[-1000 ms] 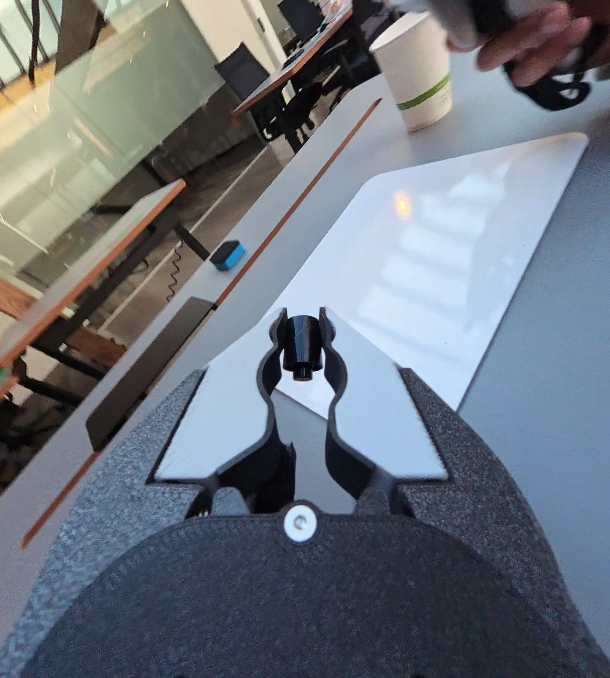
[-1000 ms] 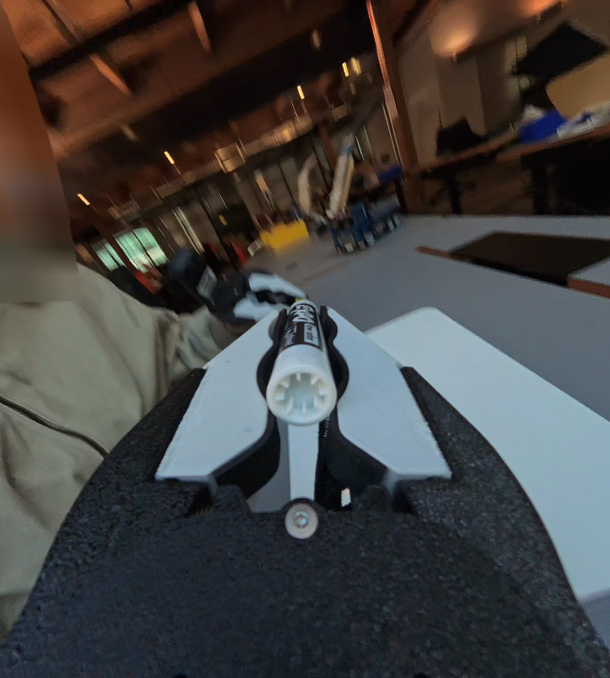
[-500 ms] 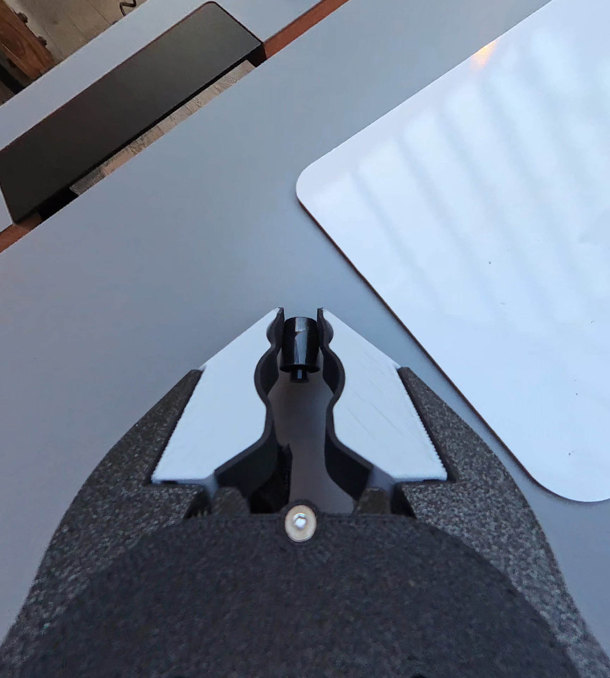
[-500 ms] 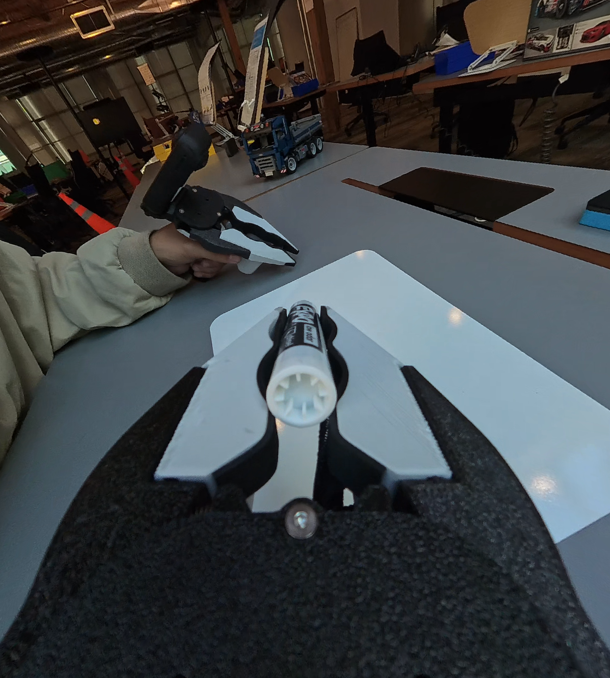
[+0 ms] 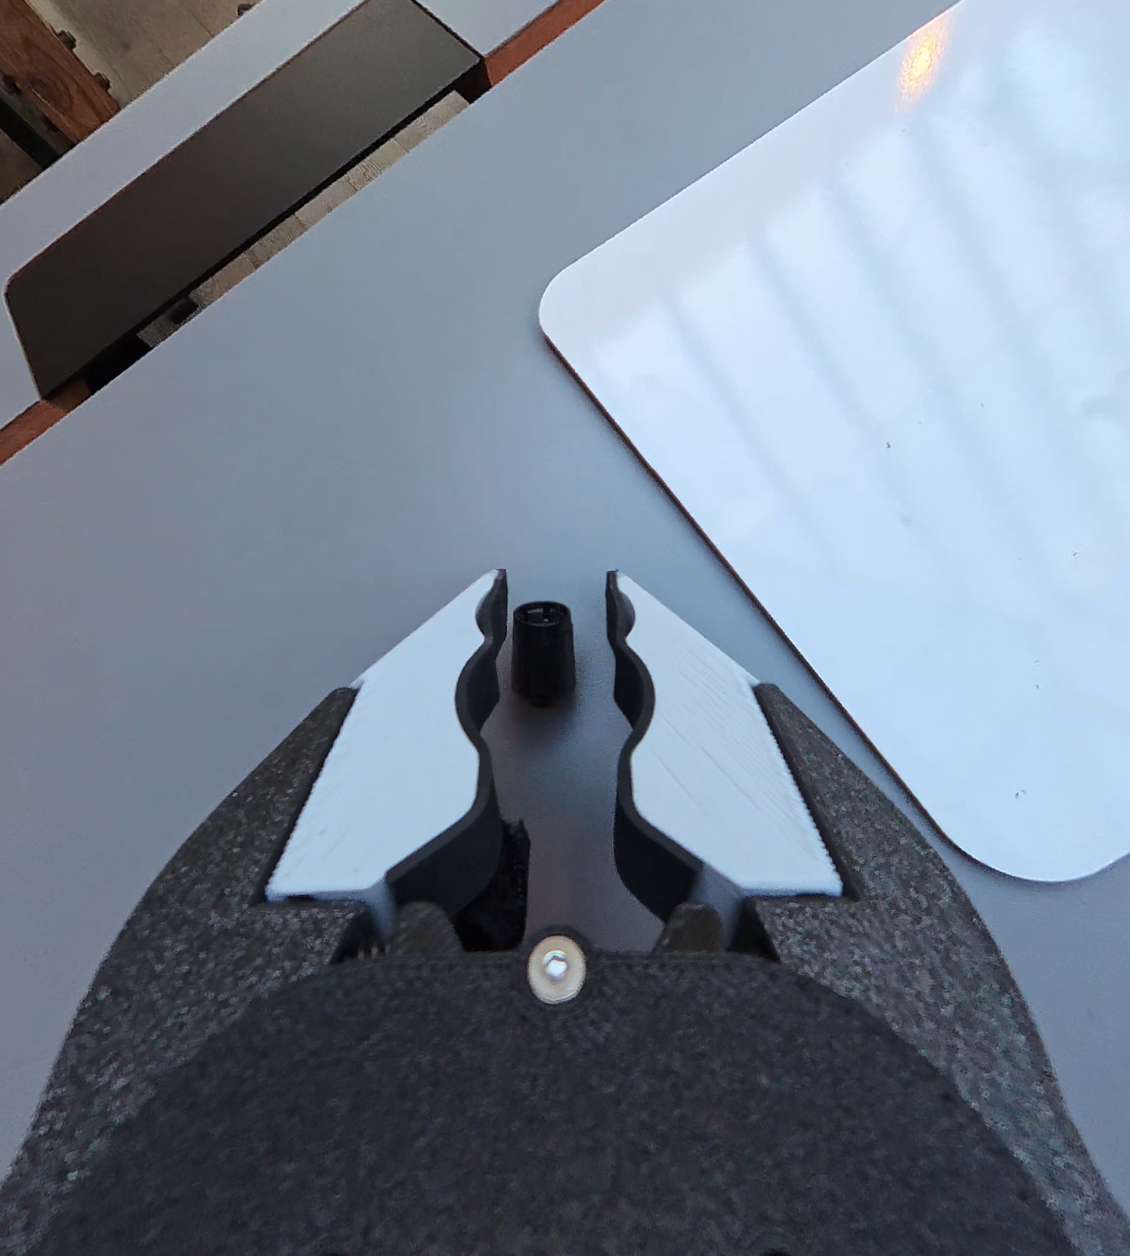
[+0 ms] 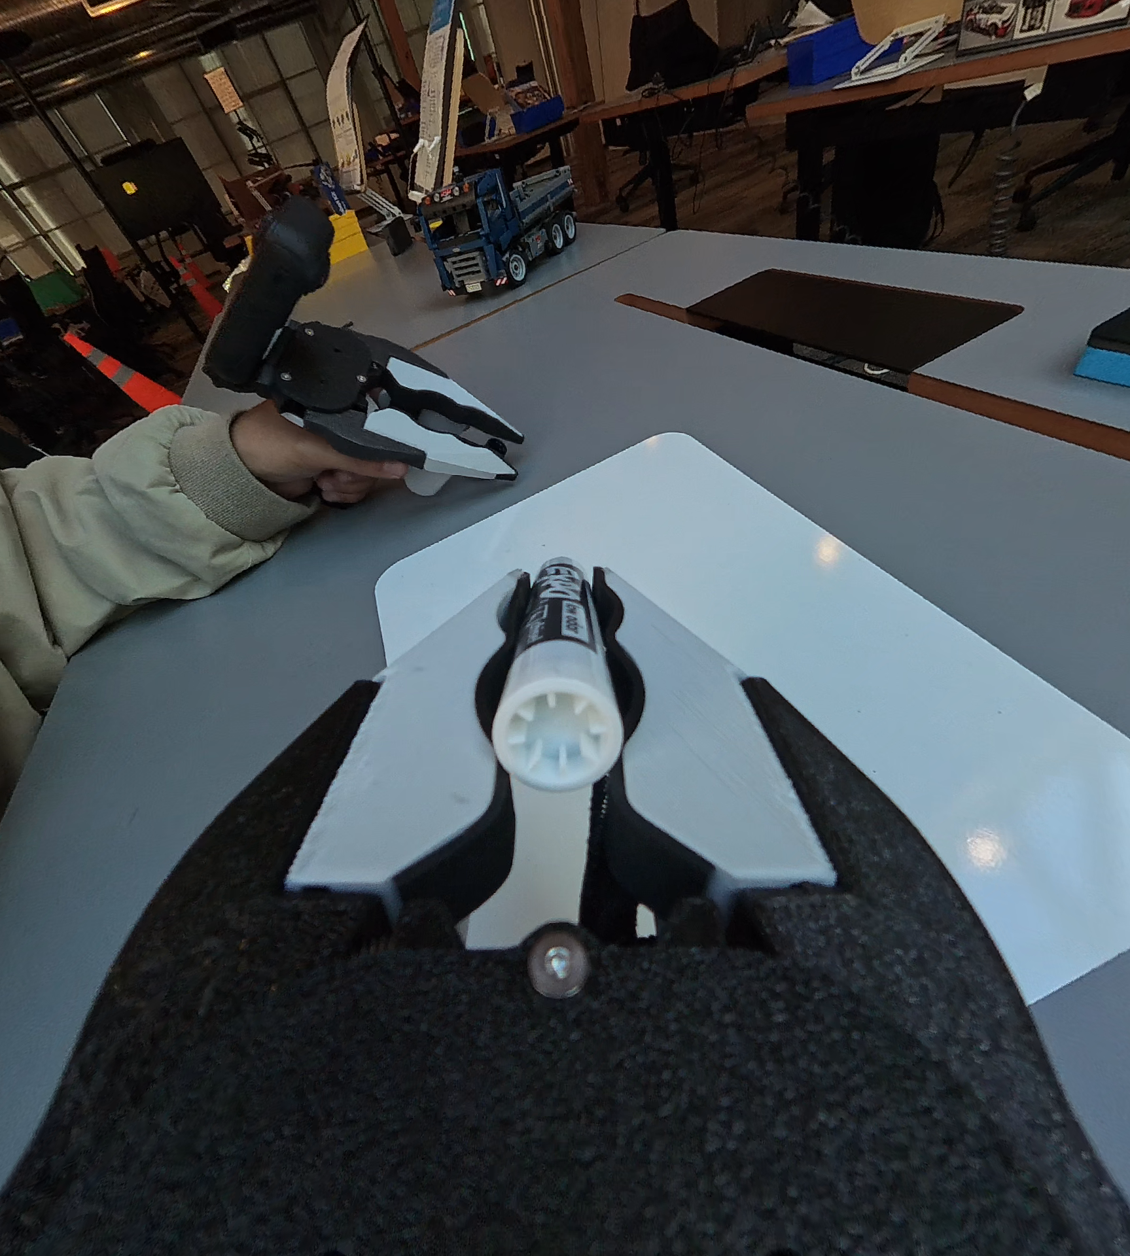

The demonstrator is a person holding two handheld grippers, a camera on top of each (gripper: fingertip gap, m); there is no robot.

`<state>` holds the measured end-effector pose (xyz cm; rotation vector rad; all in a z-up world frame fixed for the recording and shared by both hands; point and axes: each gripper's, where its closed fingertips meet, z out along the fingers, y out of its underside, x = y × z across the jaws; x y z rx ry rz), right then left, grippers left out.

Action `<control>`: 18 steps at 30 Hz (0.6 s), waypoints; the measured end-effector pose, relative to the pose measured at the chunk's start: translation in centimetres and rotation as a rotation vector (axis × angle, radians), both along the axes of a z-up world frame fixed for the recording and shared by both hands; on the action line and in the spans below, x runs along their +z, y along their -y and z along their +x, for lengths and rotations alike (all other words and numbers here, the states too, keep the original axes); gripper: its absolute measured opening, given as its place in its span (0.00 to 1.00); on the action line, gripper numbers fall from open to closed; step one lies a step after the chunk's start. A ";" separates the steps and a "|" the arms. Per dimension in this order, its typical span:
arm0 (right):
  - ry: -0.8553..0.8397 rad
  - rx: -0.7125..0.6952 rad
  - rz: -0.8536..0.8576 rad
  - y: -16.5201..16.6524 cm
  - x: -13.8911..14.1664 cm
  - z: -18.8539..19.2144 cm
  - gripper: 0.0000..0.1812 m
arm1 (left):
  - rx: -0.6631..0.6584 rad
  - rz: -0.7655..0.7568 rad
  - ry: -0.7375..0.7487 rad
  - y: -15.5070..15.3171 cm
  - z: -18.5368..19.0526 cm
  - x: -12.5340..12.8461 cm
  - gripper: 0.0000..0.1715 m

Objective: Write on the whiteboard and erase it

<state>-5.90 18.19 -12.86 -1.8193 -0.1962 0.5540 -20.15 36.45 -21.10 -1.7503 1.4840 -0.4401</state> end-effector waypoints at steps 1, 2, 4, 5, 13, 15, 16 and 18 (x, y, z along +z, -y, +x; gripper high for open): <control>0.010 -0.011 -0.002 -0.1 0.0 0.1 0.10 | 0.007 0.002 0.018 -0.1 -0.2 0.3 0.18; 0.033 -0.033 -0.002 -0.1 -0.1 0.3 0.10 | 0.007 0.004 0.039 -0.1 -0.3 0.7 0.19; 0.096 -0.052 -0.014 -0.2 -0.4 0.2 0.10 | -0.016 0.009 0.085 0.2 -0.5 1.6 0.19; 0.133 -0.063 -0.025 -0.2 -0.6 0.2 0.10 | -0.028 0.014 0.111 0.5 -0.5 2.1 0.19; 0.151 -0.073 -0.021 0.0 0.2 -0.4 0.10 | -0.242 -0.168 0.035 7.4 -0.2 1.6 0.21; 0.192 -0.094 -0.025 0.1 0.2 -0.1 0.10 | -0.256 -0.236 0.002 8.7 -0.3 0.8 0.29; 0.208 -0.097 -0.027 0.2 0.3 0.0 0.10 | -0.270 -0.259 -0.010 9.4 -0.3 0.5 0.29; 0.249 -0.126 -0.046 0.2 0.1 0.2 0.10 | -0.287 -0.284 -0.067 10.4 -0.6 -0.7 0.33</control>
